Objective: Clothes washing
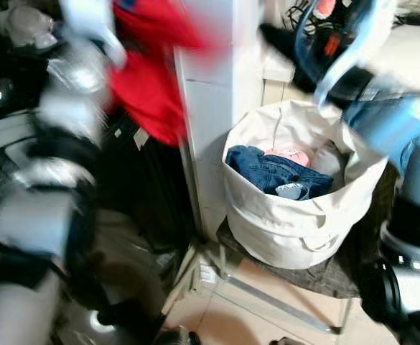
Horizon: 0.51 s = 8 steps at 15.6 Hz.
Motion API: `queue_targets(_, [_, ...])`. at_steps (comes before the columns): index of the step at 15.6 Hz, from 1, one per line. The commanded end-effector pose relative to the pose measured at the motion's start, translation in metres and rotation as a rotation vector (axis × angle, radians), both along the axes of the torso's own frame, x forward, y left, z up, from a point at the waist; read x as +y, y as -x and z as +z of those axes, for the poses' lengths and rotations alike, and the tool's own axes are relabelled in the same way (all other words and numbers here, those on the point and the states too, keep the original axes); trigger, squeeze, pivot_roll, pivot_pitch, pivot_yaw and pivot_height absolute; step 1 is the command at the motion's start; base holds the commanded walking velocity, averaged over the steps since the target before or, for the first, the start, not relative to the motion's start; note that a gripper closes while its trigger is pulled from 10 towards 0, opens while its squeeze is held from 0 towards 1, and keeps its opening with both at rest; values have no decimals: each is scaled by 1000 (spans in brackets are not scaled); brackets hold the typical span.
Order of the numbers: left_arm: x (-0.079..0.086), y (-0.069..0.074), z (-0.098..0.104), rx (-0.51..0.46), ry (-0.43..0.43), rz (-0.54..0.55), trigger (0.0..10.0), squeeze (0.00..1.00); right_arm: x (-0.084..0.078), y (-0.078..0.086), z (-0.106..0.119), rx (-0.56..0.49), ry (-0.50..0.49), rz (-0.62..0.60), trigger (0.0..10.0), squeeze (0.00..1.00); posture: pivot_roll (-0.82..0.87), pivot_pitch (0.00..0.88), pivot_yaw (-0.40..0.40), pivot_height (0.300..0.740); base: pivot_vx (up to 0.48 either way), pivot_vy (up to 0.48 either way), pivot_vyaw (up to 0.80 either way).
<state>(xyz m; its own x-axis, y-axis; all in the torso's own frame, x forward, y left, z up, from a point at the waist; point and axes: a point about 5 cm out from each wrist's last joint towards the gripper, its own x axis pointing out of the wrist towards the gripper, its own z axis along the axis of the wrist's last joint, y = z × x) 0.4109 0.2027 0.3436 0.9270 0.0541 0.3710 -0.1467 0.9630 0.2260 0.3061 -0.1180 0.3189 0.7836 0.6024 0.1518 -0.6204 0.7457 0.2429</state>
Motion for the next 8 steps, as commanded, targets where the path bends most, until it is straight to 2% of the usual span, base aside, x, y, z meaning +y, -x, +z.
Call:
queue_targets(1, [13,1,11,-7,-89,105,0,0,10,8,-5,-7,79,37,10000,0,-147,0,169,740,0,0,0])
queue_targets(3, [46,10,48,-15,-405,394,0,0,20,20,-33,55,130,62,10000,0,-148,0,179,740,0,0,0])
queue_targets(4, [53,12,52,19,-523,471,0,0,23,22,-40,68,143,68,10000,0,-150,0,182,740,0,0,0])
queue_targets(5, [57,11,51,52,-602,511,0,0,26,24,-42,69,155,70,10000,0,-151,0,183,740,0,0,0])
queue_targets(6, [61,10,43,104,-656,539,0,0,28,25,-43,66,156,81,10000,0,-148,0,183,740,0,0,0])
queue_targets(7, [63,5,21,210,-648,508,0,0,32,28,-43,61,151,104,10000,0,-147,0,183,740,0,0,0])
queue_targets(8, [62,3,10,251,-609,478,0,0,34,30,-44,58,154,119,10000,0,-143,0,177,740,0,0,0])
